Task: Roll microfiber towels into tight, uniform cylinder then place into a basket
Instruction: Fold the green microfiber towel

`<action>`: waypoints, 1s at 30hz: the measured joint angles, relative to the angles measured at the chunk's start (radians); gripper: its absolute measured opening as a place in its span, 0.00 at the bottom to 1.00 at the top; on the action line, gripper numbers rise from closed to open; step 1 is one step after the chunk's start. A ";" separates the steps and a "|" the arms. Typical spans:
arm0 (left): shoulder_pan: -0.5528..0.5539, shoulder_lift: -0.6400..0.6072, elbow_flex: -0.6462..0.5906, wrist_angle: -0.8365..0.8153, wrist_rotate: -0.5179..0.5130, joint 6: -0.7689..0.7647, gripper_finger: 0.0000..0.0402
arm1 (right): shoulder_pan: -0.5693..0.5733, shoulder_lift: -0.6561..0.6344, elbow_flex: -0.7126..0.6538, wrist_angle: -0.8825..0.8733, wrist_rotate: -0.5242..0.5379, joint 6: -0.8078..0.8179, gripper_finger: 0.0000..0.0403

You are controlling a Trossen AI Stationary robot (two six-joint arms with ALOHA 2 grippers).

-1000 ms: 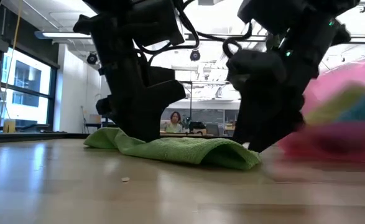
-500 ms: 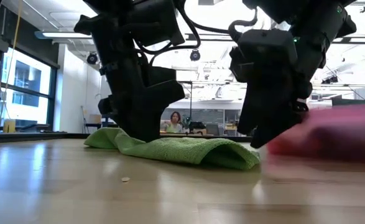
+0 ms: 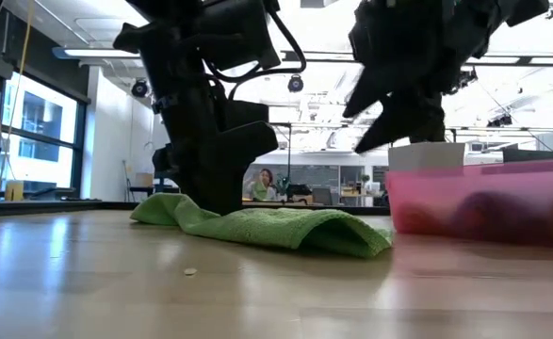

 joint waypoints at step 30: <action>0.001 0.000 0.000 -0.002 0.011 -0.007 0.43 | -0.082 0.065 0.001 -0.049 -0.094 -0.209 0.60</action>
